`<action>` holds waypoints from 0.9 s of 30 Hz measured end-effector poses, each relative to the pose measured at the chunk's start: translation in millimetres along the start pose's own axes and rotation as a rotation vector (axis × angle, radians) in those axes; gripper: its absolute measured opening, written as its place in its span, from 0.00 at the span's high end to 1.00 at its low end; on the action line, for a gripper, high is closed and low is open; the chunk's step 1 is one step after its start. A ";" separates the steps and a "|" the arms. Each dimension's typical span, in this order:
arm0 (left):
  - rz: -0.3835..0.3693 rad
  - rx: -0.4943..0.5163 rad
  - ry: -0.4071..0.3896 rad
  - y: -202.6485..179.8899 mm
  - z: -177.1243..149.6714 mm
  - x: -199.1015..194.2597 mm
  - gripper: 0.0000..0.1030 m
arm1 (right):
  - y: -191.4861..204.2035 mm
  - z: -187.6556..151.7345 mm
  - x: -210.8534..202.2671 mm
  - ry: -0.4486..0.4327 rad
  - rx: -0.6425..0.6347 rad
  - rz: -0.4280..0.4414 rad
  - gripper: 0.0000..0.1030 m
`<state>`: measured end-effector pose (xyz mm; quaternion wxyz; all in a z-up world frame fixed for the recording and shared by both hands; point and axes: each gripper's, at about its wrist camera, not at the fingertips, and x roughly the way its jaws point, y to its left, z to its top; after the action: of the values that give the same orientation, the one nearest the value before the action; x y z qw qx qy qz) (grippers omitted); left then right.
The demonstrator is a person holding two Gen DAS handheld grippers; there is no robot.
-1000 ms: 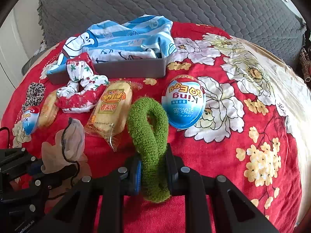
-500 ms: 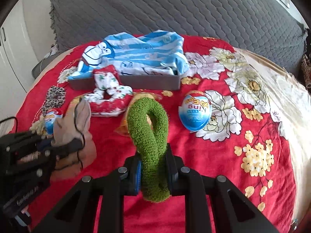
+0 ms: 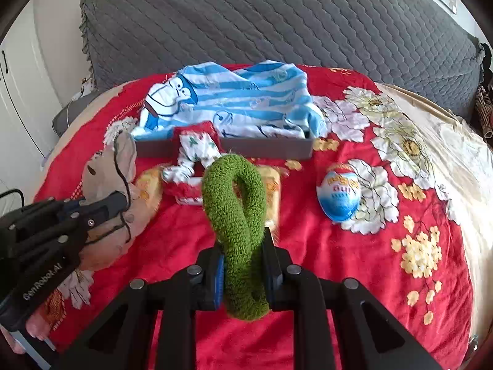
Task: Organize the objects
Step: 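Carry the pouch and ring with both tools toward the grey tray with striped shirt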
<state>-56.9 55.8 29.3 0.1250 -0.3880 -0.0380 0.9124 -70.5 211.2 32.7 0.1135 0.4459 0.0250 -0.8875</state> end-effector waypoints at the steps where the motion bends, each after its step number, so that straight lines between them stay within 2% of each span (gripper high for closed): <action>1: 0.008 -0.001 -0.001 1.5 1.2 1.1 0.91 | 1.6 3.3 0.4 -0.002 0.004 -0.001 0.80; 15: 0.046 -0.026 -0.010 24.1 30.8 18.7 0.90 | 25.7 51.2 19.1 -0.025 0.002 0.028 0.80; 27: 0.063 -0.052 -0.004 43.3 63.9 50.5 0.90 | 30.2 97.0 42.3 -0.046 -0.003 0.043 0.80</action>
<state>-145.1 28.7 31.3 0.0860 -0.3902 -0.0497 0.9153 -164.3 160.2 59.0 0.1337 0.4258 0.0142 -0.8948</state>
